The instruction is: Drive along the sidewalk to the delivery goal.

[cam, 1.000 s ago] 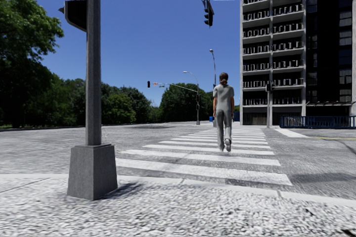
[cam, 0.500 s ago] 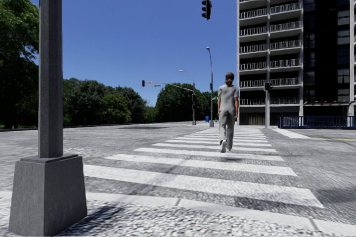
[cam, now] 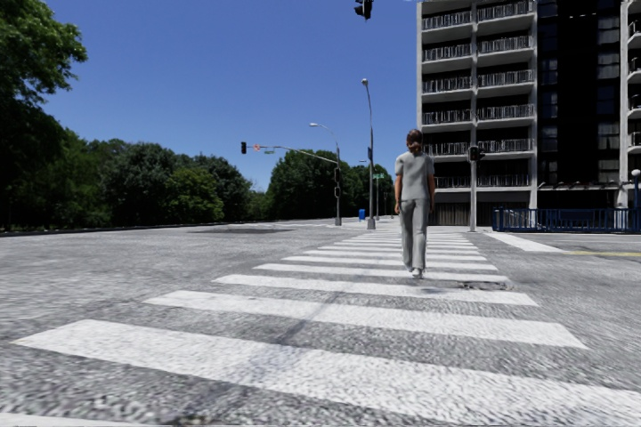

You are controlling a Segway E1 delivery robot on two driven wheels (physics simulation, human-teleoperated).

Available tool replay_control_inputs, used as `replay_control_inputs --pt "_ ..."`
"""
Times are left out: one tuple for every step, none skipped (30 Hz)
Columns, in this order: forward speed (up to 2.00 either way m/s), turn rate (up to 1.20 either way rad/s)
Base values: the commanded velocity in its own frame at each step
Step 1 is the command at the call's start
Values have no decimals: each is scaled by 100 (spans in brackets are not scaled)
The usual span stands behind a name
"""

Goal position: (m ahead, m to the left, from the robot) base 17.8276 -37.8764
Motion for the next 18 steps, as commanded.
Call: replay_control_inputs --pt "127 -37" --pt "127 -37" --pt "127 -37" --pt "127 -37" --pt "126 -37" --pt "126 -37" --pt "126 -37" --pt "126 -37" --pt "126 -37" --pt "126 -37" --pt "126 -37" --pt "126 -37" --pt "126 -37" --pt "125 -37" --pt "125 -37" --pt "125 -37" --pt "125 -37" --pt "125 -37"
